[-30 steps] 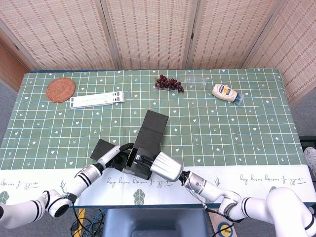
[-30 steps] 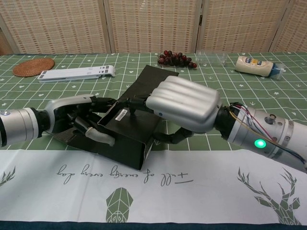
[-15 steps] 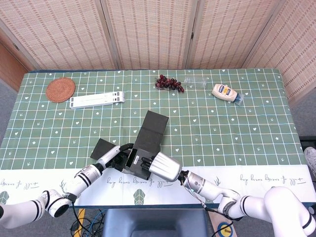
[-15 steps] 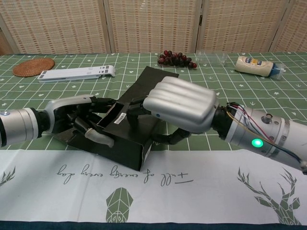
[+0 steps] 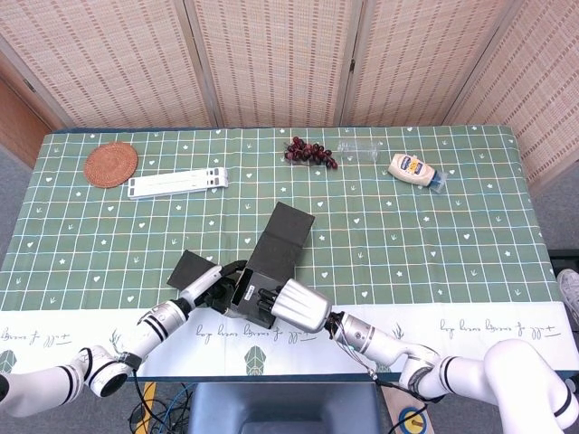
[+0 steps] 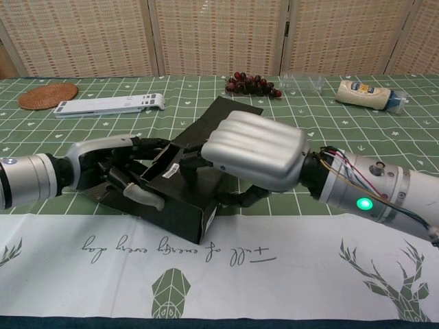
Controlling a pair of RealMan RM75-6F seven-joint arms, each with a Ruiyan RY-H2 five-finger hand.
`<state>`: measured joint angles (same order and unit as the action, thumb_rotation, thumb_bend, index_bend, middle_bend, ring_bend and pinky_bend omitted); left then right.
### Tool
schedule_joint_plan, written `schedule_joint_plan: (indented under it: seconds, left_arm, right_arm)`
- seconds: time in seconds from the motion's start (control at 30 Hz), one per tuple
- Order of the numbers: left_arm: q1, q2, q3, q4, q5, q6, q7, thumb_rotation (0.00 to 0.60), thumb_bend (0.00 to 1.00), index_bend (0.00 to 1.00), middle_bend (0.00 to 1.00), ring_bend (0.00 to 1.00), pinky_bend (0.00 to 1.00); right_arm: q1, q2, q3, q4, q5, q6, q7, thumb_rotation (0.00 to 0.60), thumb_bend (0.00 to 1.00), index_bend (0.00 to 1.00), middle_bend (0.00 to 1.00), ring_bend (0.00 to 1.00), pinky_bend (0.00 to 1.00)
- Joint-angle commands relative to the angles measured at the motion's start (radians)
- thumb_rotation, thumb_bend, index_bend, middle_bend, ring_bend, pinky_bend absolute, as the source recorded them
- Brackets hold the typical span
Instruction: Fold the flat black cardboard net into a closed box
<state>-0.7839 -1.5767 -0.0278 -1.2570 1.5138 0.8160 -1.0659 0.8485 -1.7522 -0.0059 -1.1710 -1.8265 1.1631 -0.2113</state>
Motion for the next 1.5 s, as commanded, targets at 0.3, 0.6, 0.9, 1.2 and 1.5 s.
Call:
schedule_joint_plan:
  seconds: [0.3,0.6,0.9,1.2,1.5]
  left_arm:
    - [-0.001,0.005,0.007,0.001,0.005,0.004,-0.023,0.6,0.13,0.14,0.19,0.62,0.95]
    - [-0.002,0.005,0.011,-0.001,0.007,0.006,-0.03,0.6,0.13,0.17,0.19,0.63,0.95]
    - [0.0,0.012,0.012,-0.007,0.005,0.008,-0.041,0.6,0.13,0.17,0.19,0.63,0.95]
    - [0.002,0.015,0.013,-0.011,0.003,0.013,-0.049,0.6,0.13,0.17,0.19,0.63,0.95]
    - [0.005,0.02,0.015,-0.015,0.001,0.012,-0.055,0.6,0.13,0.17,0.19,0.63,0.95]
  right_arm:
    - [0.004,0.005,0.006,-0.019,0.011,-0.015,-0.02,0.6,0.34,0.4,0.37,0.77,1.0]
    - [0.017,0.01,0.01,-0.031,0.021,-0.051,-0.048,0.6,0.34,0.4,0.37,0.77,1.0]
    - [0.029,0.027,0.006,-0.055,0.032,-0.098,-0.092,0.6,0.34,0.4,0.37,0.77,1.0]
    - [0.055,0.058,0.008,-0.096,0.042,-0.161,-0.131,0.6,0.37,0.4,0.39,0.78,1.0]
    - [0.086,0.08,0.013,-0.123,0.056,-0.226,-0.159,0.6,0.47,0.51,0.52,0.81,1.0]
